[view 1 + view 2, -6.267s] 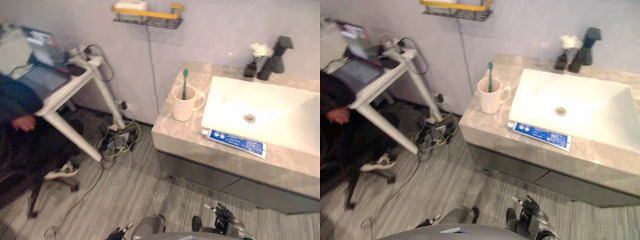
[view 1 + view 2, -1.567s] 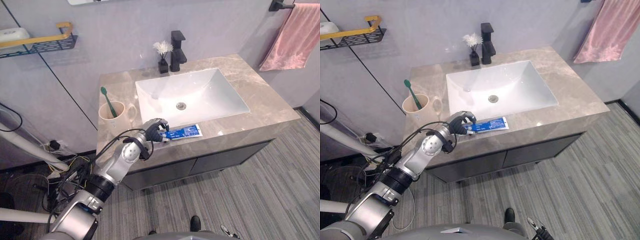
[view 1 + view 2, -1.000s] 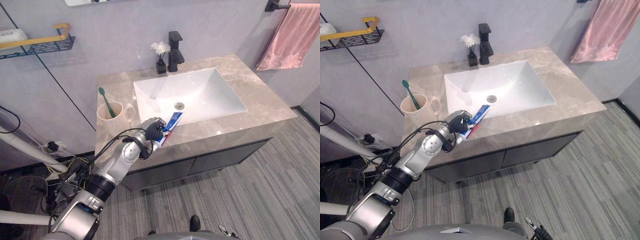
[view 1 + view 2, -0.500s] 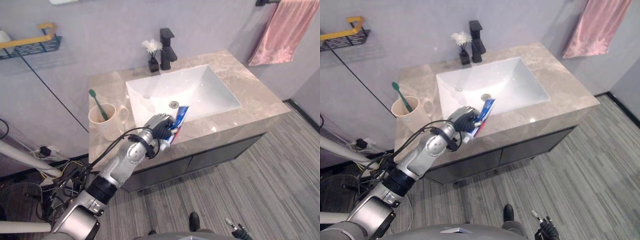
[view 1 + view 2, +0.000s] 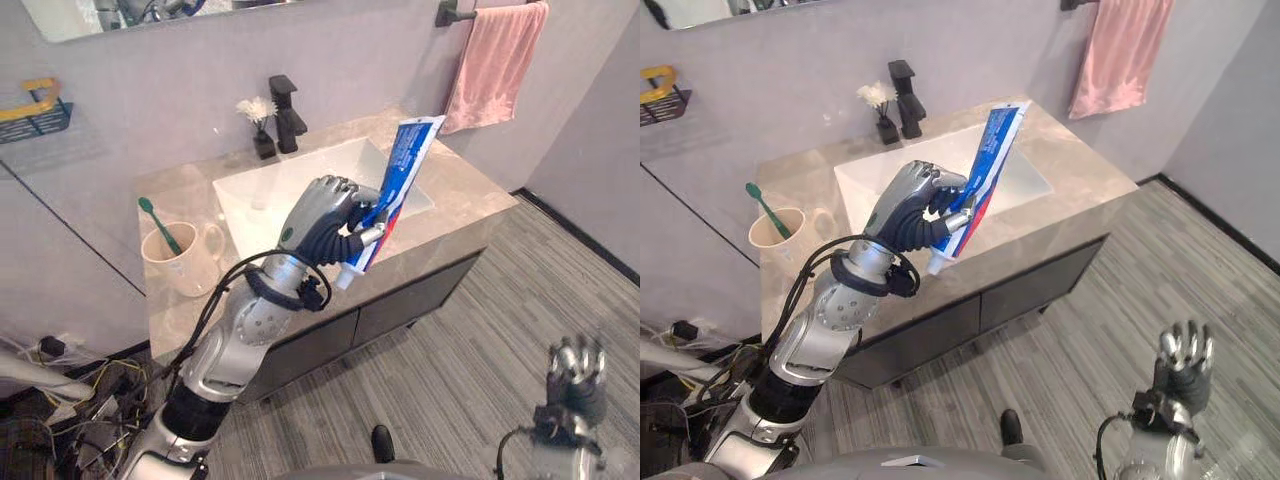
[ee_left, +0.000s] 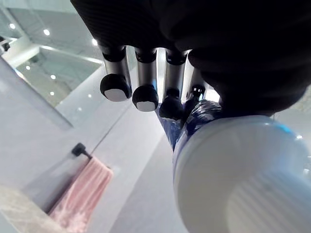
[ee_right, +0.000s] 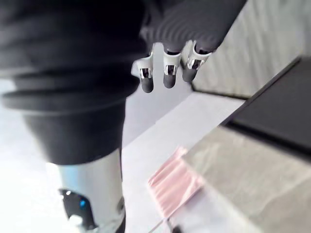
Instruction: Organize washtable
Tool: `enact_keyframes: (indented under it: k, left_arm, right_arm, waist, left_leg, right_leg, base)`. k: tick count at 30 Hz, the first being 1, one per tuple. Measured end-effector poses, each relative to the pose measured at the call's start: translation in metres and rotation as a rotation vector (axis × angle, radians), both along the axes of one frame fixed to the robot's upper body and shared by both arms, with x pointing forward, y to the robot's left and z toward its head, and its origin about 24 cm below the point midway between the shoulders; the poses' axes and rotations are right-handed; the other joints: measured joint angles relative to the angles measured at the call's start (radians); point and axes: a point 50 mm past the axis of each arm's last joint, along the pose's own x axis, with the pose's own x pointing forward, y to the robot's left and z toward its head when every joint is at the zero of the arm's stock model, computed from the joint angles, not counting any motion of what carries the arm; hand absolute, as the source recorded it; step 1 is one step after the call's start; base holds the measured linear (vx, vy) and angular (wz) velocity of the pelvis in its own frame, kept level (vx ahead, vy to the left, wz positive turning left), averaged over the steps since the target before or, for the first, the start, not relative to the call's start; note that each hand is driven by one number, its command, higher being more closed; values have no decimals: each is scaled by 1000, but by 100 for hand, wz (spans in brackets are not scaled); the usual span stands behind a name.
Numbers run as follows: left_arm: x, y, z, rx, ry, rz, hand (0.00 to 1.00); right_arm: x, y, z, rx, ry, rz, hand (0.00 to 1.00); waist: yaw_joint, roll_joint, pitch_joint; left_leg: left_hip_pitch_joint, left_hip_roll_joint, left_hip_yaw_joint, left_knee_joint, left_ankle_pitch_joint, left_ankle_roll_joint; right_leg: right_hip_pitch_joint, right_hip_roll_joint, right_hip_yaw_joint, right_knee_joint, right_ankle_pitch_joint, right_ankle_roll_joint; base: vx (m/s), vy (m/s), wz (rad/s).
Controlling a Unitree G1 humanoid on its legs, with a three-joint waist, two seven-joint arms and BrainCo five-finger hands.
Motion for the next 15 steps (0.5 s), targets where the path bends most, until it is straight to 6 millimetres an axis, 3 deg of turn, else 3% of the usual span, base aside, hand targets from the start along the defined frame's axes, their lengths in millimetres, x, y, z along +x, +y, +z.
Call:
enact_keyframes:
  k: [3,7,11,15]
  left_arm:
    - [-11,3,0,1,-22,-17,100]
    - [-13,3,1,18,-37,-25,100]
    - [-13,7,-1,61,-42,-15,100]
    - [-13,8,-2,90,-62,3,100]
  right_arm:
    - [37,38,46,-81,-219,232,0]
    - [70,87,79,-126,-387,525,0]
    - [89,123,99,-124,-480,740,0]
    - [97,138,112,-82,-545,824,0]
  waist:
    - [9,8,-15]
    - [50,0,-28]
    - [87,-6,-31]
    - [93,-22,-41]
  left_leg:
    - [-10,3,-31,19,7,-5]
    - [-30,3,-84,35,11,-8]
    - [-31,-6,-131,41,20,-2]
    - [-43,-20,-154,41,32,3]
  right_leg:
    - [2,-1,-31,5,6,-8]
    - [14,-5,-77,5,7,-9]
    - [39,-18,-127,5,6,-9]
    - [39,-33,-151,5,6,-9]
  base:
    - [18,-35,28]
    - [1,-21,37]
    - [-24,12,39]
    - [-38,22,21]
